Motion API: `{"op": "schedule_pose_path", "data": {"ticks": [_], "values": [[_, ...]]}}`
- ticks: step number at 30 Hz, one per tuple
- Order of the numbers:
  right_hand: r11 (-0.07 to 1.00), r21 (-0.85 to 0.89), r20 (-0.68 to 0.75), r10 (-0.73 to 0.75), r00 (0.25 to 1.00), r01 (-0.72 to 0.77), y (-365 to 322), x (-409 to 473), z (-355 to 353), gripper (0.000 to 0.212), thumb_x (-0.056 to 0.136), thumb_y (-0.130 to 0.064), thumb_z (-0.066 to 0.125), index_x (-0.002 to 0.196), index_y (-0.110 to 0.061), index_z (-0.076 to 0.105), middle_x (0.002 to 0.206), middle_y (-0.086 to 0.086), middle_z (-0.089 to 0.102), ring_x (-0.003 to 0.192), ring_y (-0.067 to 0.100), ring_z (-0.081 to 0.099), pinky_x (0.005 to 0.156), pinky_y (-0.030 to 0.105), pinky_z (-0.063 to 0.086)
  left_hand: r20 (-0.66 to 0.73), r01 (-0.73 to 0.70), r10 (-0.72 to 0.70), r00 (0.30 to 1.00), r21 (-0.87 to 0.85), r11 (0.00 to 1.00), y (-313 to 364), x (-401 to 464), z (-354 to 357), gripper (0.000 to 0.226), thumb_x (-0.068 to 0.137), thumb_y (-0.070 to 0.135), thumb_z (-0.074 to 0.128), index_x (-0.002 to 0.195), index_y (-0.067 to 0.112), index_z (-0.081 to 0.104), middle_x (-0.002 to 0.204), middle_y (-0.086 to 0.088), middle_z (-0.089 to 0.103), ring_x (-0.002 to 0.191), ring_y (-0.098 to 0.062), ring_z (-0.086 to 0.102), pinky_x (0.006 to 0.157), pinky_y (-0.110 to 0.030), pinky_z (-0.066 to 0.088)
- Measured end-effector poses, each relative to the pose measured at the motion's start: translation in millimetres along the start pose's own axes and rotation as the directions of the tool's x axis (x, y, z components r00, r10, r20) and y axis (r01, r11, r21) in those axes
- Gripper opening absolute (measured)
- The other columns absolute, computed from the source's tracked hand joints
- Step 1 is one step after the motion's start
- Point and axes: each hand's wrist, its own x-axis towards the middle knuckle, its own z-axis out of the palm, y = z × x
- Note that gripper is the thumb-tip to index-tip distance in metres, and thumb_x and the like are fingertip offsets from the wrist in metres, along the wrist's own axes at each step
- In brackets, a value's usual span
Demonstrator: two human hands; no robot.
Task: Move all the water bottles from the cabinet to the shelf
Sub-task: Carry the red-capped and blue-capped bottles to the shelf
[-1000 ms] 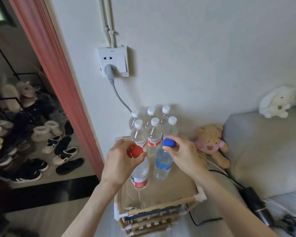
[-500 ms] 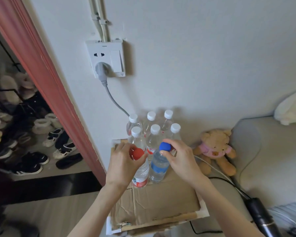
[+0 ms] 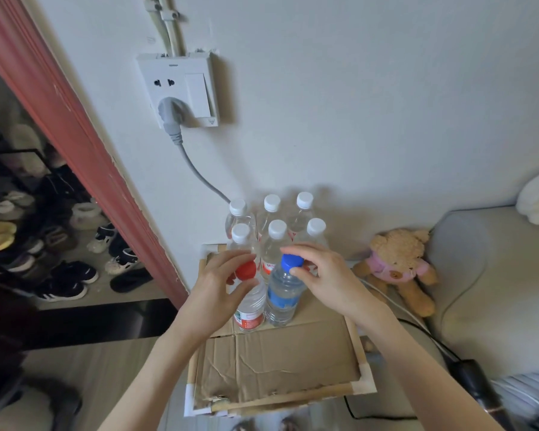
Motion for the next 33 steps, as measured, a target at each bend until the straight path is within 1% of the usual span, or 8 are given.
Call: {"op": "schedule_pose_path", "data": {"ticks": [2,7,10,14,20,25,29,33], "values": [[1.0,-0.018,-0.043,0.019,0.999,-0.02,1,4,2,0.032,0.08,-0.02,0.062,0.109,-0.034,0.059,0.108,-0.011,0.057,0.092,0.009,0.058,0.094,0.041,0.043,0.007,0.006,-0.006,1.0,0.001,1.0,0,0,-1,0.035,0.081,0.007,0.063,0.115,0.017,0.059,0.113,0.008,0.056,0.092,-0.008,0.053,0.079,-0.006,0.036],[0.998,-0.066,-0.143,0.012,0.99,-0.021,3,0,7,0.03,0.069,-0.035,0.072,0.094,-0.029,0.057,0.09,-0.014,0.05,0.073,0.013,0.054,0.087,0.05,0.043,-0.147,0.133,-0.13,0.981,0.012,0.991,3,1,2,0.027,0.072,0.017,0.074,0.096,0.017,0.062,0.087,0.005,0.054,0.068,-0.007,0.053,0.067,-0.005,0.038],[0.998,-0.068,-0.102,-0.02,0.995,0.013,5,-3,7,0.033,0.073,-0.037,0.066,0.104,-0.032,0.053,0.1,-0.013,0.051,0.084,0.012,0.054,0.086,0.045,0.046,-0.089,0.116,-0.119,0.989,-0.028,0.993,3,1,1,0.037,0.072,0.016,0.074,0.106,0.018,0.058,0.098,0.007,0.055,0.071,-0.009,0.053,0.068,-0.007,0.039],[0.999,-0.005,-0.011,-0.044,0.999,0.044,10,-6,0,0.04,0.081,-0.016,0.063,0.118,-0.028,0.055,0.108,-0.006,0.059,0.087,0.017,0.058,0.083,0.035,0.049,0.1,0.062,-0.058,0.993,-0.036,0.997,-2,-1,-7,0.039,0.078,0.008,0.067,0.114,0.021,0.058,0.108,0.004,0.059,0.08,-0.007,0.051,0.072,-0.008,0.036],[0.999,0.011,-0.19,0.045,0.981,-0.043,11,-5,6,0.031,0.07,-0.027,0.075,0.092,-0.021,0.055,0.086,-0.008,0.057,0.076,0.012,0.054,0.074,0.032,0.048,-0.173,0.23,-0.229,0.958,-0.012,0.973,4,0,-3,0.033,0.068,0.022,0.078,0.096,0.019,0.061,0.087,0.005,0.06,0.069,-0.006,0.054,0.063,-0.003,0.037],[0.999,0.016,-0.14,0.048,0.989,-0.046,13,-10,5,0.033,0.074,-0.028,0.072,0.1,-0.023,0.052,0.092,-0.016,0.055,0.084,0.009,0.055,0.08,0.032,0.048,0.103,0.191,-0.184,0.978,-0.058,0.98,5,-1,-5,0.046,0.071,0.017,0.074,0.113,0.024,0.056,0.103,0.009,0.057,0.079,-0.011,0.052,0.068,-0.005,0.037],[0.998,0.028,-0.138,0.052,0.989,-0.048,16,-7,6,0.031,0.076,-0.025,0.07,0.101,-0.025,0.051,0.094,-0.013,0.057,0.089,0.013,0.058,0.083,0.04,0.05,0.28,0.172,-0.131,0.951,-0.13,0.976,4,-6,-7,0.043,0.073,0.008,0.072,0.111,0.025,0.059,0.108,0.006,0.059,0.083,-0.014,0.054,0.076,-0.016,0.043],[1.0,0.007,-0.125,0.027,0.992,-0.026,17,-2,7,0.03,0.079,-0.022,0.066,0.103,-0.025,0.05,0.097,-0.012,0.059,0.093,0.015,0.058,0.085,0.042,0.049,0.056,0.188,-0.183,0.981,-0.089,0.978,10,-4,-6,0.03,0.067,0.013,0.077,0.088,0.028,0.062,0.084,0.005,0.061,0.071,-0.007,0.05,0.065,-0.007,0.037]]}}
